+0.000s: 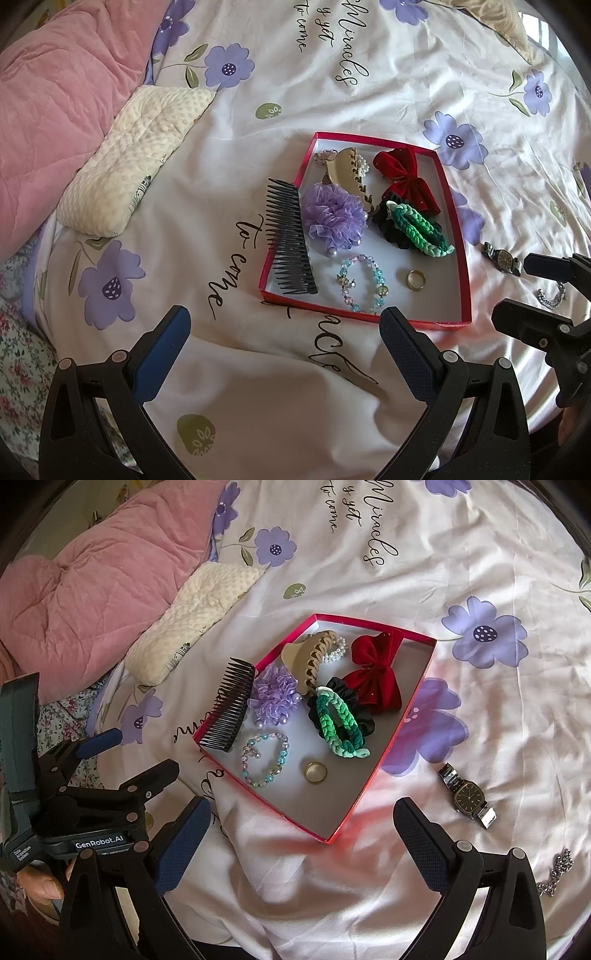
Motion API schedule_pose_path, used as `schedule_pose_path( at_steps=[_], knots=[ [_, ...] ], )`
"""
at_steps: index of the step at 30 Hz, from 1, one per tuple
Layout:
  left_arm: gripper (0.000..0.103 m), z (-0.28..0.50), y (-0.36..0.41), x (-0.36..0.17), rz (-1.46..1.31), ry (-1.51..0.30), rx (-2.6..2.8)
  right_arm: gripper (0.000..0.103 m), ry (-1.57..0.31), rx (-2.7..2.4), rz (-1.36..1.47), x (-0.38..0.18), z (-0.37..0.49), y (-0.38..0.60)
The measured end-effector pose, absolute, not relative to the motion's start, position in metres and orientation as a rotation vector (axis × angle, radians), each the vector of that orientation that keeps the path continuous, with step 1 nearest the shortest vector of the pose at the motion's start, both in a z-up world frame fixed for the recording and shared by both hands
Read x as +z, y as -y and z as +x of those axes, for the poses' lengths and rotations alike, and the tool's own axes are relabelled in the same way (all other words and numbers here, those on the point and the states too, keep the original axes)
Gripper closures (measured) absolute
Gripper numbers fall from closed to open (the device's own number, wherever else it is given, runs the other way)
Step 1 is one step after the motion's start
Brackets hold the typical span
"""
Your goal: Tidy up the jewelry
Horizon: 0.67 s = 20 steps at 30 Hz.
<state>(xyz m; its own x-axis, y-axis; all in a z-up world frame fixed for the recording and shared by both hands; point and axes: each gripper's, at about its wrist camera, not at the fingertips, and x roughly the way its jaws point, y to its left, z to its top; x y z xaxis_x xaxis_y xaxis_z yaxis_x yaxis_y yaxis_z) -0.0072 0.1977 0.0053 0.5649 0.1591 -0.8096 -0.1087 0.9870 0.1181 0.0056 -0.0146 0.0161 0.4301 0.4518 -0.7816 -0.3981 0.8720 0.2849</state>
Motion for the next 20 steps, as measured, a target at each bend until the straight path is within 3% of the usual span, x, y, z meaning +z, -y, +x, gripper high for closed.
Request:
schedule_pose_path(
  at_steps=[20],
  knots=[
    [0.000,0.012,-0.196,-0.001,0.036,-0.971,0.130,0.003,-1.003,0.510,0.072,0.007,0.014,0.017]
  ],
)
